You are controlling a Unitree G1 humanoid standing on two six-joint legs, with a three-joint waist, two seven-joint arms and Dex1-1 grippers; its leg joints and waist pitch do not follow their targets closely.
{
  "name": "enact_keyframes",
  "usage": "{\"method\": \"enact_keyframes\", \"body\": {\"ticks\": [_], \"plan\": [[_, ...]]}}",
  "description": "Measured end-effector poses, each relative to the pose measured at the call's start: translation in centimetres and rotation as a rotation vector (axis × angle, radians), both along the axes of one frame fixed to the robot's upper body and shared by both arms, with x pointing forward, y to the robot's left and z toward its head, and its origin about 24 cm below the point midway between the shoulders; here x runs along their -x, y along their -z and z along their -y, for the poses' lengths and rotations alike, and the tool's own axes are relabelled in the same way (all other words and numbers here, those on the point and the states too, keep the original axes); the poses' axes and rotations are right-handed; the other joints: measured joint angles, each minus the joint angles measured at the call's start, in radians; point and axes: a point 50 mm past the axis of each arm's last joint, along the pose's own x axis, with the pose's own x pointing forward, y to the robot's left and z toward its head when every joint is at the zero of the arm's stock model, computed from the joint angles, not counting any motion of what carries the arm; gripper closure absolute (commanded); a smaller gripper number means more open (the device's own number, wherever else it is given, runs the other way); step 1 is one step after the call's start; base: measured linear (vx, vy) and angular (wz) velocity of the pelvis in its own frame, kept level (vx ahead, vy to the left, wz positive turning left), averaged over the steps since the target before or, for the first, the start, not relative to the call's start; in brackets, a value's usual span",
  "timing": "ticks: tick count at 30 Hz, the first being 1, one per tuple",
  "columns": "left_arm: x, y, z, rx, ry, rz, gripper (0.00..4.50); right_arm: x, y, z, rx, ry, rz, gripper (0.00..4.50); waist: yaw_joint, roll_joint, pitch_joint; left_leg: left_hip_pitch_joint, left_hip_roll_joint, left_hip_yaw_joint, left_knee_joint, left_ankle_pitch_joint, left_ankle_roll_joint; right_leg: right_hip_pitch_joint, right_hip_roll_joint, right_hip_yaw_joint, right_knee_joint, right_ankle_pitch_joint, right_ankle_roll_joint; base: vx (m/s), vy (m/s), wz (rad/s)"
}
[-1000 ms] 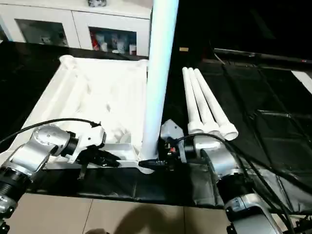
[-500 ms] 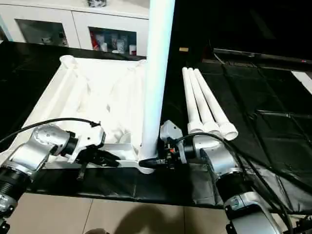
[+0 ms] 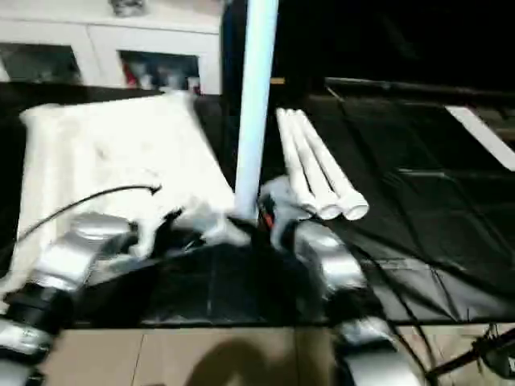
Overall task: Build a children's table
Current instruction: Rotate leg to tighten
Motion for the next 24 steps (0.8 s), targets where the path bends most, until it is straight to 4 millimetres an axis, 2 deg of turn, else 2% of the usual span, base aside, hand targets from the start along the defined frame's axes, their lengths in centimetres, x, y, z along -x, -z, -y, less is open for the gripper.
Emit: {"method": "enact_keyframes", "body": {"ticks": [5,6,8,13,17,20,24], "plan": [[-0.1,-0.4,1.4,-0.005,-0.084,0.024,4.5,-1.0,-0.7,-0.4,0.035,0.083,0.013,1.8,0.002,0.0,0.0,-0.002,0.0,0.001,-0.003,-0.001,0.001,-0.004,0.0,0.0,-0.001,0.003,-0.004,0.024,0.0,0.01],[0.0,-0.5,1.5,-0.008,-0.089,0.03,4.5,-1.1,-0.8,-0.5,0.042,0.087,0.019,1.24,0.003,0.0,0.0,-0.002,0.0,0.001,-0.003,-0.002,0.002,-0.006,0.0,0.0,-0.001,0.002,-0.004,0.06,-0.002,0.01],[0.1,-0.5,1.5,-0.014,-0.093,0.036,4.5,-1.0,-0.8,-0.8,0.04,0.084,0.027,1.1,0.002,0.0,0.0,-0.006,0.0,0.001,-0.003,-0.003,0.005,-0.006,0.001,0.0,-0.001,-0.001,-0.006,0.0,0.0,0.0],[0.2,-0.6,1.2,-0.03,-0.08,0.041,4.5,-0.7,-0.7,-0.9,0.018,0.073,0.037,0.64,0.0,0.0,0.0,-0.004,0.0,0.001,-0.003,-0.004,0.004,-0.006,0.001,0.0,-0.001,-0.002,-0.006,0.0,0.0,0.0],[0.5,-0.6,0.4,-0.037,-0.018,0.038,4.5,0.2,-0.4,0.1,-0.001,-0.017,0.061,0.29,0.006,0.0,0.0,-0.001,0.0,0.001,-0.003,-0.006,-0.001,-0.005,0.001,0.0,0.0,-0.001,-0.006,0.0,0.0,0.0],[0.6,-0.6,-0.4,-0.054,0.063,0.056,4.5,1.0,-0.2,1.7,0.017,-0.111,0.072,0.06,0.008,0.0,0.0,-0.001,0.0,0.001,-0.002,-0.006,0.0,-0.005,0.001,0.0,0.0,-0.001,-0.005,0.0,0.0,0.0],[0.9,-0.6,-1.7,-0.06,0.175,0.06,4.5,2.0,-0.2,3.3,0.013,-0.243,0.076,0.02,0.012,0.0,0.0,-0.001,0.0,0.0,-0.001,-0.006,-0.001,-0.004,0.001,0.0,0.0,-0.001,-0.005,0.0,0.0,0.0]]}}
